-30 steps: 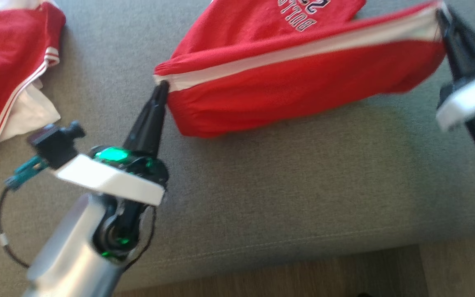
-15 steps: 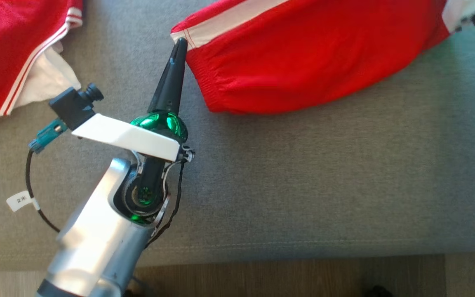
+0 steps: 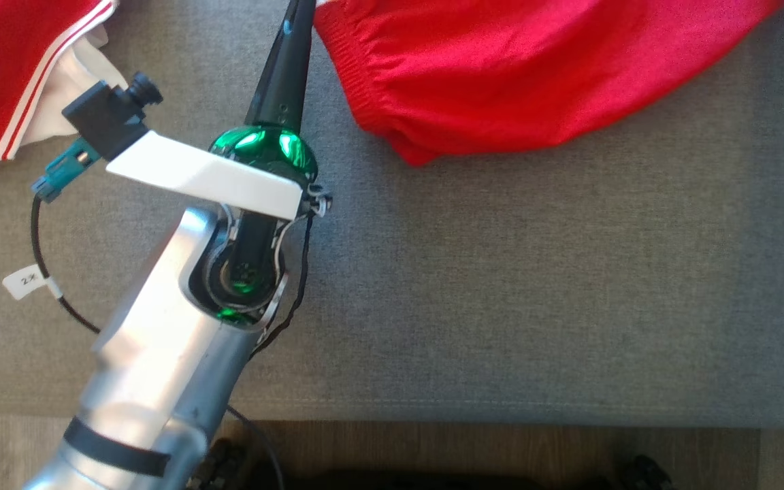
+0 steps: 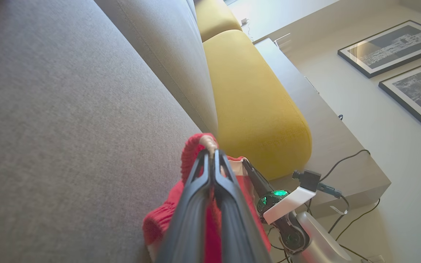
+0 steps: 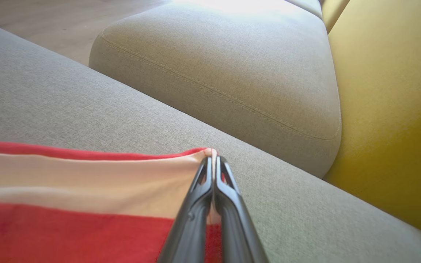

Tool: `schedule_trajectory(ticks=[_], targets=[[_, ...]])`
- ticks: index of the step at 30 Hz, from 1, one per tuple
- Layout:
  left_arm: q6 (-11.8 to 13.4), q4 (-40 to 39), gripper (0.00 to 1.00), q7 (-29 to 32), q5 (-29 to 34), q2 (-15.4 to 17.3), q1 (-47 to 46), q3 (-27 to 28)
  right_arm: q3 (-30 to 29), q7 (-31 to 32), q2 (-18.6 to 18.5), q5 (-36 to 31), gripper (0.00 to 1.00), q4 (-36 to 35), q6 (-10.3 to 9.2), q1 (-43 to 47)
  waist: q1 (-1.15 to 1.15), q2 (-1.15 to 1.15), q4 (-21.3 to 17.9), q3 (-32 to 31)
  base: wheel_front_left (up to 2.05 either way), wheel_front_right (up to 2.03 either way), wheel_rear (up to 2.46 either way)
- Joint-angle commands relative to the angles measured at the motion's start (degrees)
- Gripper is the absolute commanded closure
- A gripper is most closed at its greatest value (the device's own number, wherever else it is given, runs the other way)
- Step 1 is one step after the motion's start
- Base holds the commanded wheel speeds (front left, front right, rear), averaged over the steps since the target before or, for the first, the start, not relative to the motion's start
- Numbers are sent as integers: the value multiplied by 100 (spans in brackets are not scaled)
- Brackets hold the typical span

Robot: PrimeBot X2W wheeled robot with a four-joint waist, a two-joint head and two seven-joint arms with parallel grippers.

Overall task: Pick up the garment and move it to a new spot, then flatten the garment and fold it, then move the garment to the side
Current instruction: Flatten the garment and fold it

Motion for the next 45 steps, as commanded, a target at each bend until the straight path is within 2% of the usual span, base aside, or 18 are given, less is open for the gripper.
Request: schedule_trajectory(ticks=[1, 10, 11, 12, 13, 14, 15, 16, 21, 25, 29, 34, 39, 45], targets=[[8, 95, 100, -37, 51, 147, 22, 224, 24, -78, 109, -43, 100, -85, -2, -133, 0, 0, 39, 44, 0, 0, 0], [8, 510, 100, -37, 573, 53, -69, 189, -84, -352, 125, -58, 100, 640, -2, -430, 0, 0, 170, 133, 0, 0, 0], [8, 569, 100, -37, 603, 37, -76, 190, -91, -382, 125, -65, 98, 696, -2, -447, 0, 0, 178, 138, 0, 0, 0], [8, 623, 98, -38, 628, 24, -86, 195, -98, -410, 128, -72, 75, 748, -2, -464, 0, 0, 183, 141, 0, 0, 0], [8, 671, 78, -38, 683, 24, -101, 190, -109, -435, 135, -73, 34, 795, -2, -481, 0, 0, 186, 141, 0, 0, 0], [8, 708, 47, -38, 713, 15, -110, 183, -127, -464, 156, -54, 0, 836, -2, -491, 0, 0, 187, 137, 0, 0, 0], [8, 737, 12, -38, 734, 6, -116, 181, -199, -493, 190, 26, 0, 873, -2, -499, 0, 0, 187, 127, 0, 0, 0], [8, 763, 0, -38, 791, 15, -127, 159, -275, -527, 231, 124, 0, 890, -2, -507, 0, 0, 187, 109, 0, 0, 0], [8, 718, 0, -38, 1287, 4, -18, 315, -531, -646, 347, 616, 0, 854, -2, -449, 0, 0, 141, -101, 0, 0, 0], [57, 586, 0, -38, 2047, 86, 191, 501, -711, -678, 427, 983, 0, 805, -2, -219, 0, 0, 47, -349, 0, 0, 0], [423, 136, 0, -38, 3247, 40, 522, 859, -755, -499, 480, 1315, 0, 911, -2, 158, 0, 0, -3, -600, 0, 0, 0], [822, -473, 0, -38, 4499, -89, 1120, 916, -933, -189, 460, 1884, 0, 860, -2, 678, 0, 0, -22, -829, 0, 0, 0], [962, -819, 0, -38, 5023, -226, 1543, 829, -865, 127, 384, 2130, 0, 691, -2, 1052, 0, 0, -3, -947, 0, 0, 0], [931, -893, 0, -38, 5328, -359, 1753, 636, -814, 534, 56, 2346, 0, 476, -2, 1352, 0, 0, 216, -975, 0, 0, 0]])
